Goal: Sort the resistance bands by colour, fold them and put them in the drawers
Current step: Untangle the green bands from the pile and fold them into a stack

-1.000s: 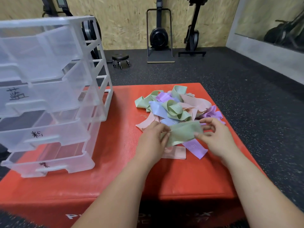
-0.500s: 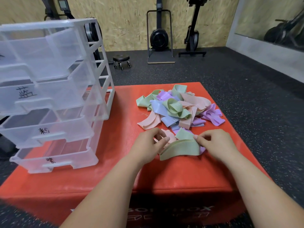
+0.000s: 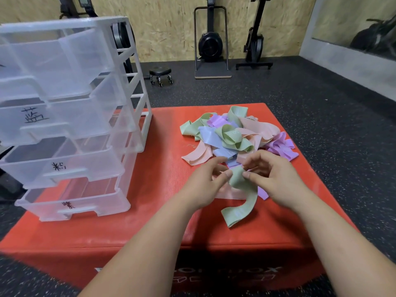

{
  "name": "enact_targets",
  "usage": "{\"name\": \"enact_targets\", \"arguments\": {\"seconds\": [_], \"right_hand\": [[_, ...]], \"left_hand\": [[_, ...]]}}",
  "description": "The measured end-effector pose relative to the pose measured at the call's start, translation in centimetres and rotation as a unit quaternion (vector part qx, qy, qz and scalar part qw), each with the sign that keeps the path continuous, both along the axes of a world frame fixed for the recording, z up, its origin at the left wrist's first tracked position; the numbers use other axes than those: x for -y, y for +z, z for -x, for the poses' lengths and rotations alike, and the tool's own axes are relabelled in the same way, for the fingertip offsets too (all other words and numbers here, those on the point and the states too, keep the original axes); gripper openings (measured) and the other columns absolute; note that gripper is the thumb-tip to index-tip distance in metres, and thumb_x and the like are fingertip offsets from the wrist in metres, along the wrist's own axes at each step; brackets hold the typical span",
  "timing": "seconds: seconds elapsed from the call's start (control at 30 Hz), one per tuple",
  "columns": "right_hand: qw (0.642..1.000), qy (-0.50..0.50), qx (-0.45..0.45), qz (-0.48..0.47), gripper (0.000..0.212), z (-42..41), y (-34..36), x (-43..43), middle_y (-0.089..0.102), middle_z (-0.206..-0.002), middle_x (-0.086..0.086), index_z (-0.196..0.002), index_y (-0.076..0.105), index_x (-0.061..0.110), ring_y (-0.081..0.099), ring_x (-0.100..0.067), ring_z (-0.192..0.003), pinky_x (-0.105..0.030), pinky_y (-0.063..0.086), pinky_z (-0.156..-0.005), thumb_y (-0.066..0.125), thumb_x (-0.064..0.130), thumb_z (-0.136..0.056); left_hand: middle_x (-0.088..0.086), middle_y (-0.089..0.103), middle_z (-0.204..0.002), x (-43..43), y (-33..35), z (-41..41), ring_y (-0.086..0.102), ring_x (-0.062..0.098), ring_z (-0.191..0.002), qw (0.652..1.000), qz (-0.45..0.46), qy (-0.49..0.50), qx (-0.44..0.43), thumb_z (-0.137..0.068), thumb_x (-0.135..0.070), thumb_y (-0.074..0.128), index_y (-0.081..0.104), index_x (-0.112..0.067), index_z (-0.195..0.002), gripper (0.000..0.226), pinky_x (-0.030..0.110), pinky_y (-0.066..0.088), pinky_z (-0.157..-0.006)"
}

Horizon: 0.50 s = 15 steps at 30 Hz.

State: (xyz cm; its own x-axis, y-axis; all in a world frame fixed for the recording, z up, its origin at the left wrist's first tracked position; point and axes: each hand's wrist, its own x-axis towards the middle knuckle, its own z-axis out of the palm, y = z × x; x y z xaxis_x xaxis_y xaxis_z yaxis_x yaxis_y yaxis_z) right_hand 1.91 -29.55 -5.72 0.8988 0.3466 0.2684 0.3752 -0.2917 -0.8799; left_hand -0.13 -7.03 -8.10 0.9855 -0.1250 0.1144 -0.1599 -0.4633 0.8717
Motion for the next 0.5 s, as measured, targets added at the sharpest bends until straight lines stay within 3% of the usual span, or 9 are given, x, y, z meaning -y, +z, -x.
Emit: {"name": "enact_targets", "arguments": {"seconds": [0.2,0.27,0.43,0.5], "right_hand": [[1.0,0.021,-0.011,-0.002,0.03,0.4,0.2,-0.1,0.075,-0.098,-0.004,-0.102,0.067,0.014,0.073,-0.021,-0.091,-0.033,0.059,-0.085,0.077,-0.009,-0.086],[1.0,0.024,-0.013,0.002,0.027,0.7,0.3,-0.2,0.075,-0.096,-0.005,-0.098,0.065,0.013,0.073,-0.021,-0.088,-0.039,0.059,-0.087,0.077,-0.008,-0.086],[0.999,0.024,-0.009,0.022,0.031,1.7,0.6,-0.3,0.078,-0.092,-0.005,-0.086,0.059,0.018,0.075,-0.033,-0.092,-0.045,0.061,-0.086,0.081,-0.003,-0.084],[0.999,0.029,-0.006,0.036,0.035,2.0,0.6,-0.4,0.078,-0.093,-0.005,-0.082,0.057,0.023,0.075,-0.03,-0.091,-0.043,0.061,-0.085,0.081,-0.002,-0.084]], "left_hand": [[-0.005,0.069,-0.093,-0.2,0.7,0.4,0.059,0.002,-0.079,0.997,0.05,-0.057,-0.012,-0.103,-0.017,0.067,0.064,-0.025,-0.139,0.037,0.017,0.048,-0.075],[-0.008,0.062,-0.09,-0.3,0.9,0.7,0.057,0.006,-0.081,0.996,0.04,-0.076,-0.004,-0.103,-0.016,0.066,0.069,-0.031,-0.13,0.031,0.019,0.048,-0.077],[-0.005,0.061,-0.116,-1.0,0.8,1.5,0.061,0.013,-0.11,0.996,-0.031,-0.083,0.019,-0.094,-0.033,0.072,0.068,-0.036,-0.109,0.016,0.037,0.054,-0.098],[-0.008,0.066,-0.109,-1.5,1.1,1.8,0.064,0.014,-0.099,0.994,-0.056,-0.082,0.042,-0.092,-0.029,0.076,0.064,-0.032,-0.099,0.014,0.037,0.054,-0.091]]}}
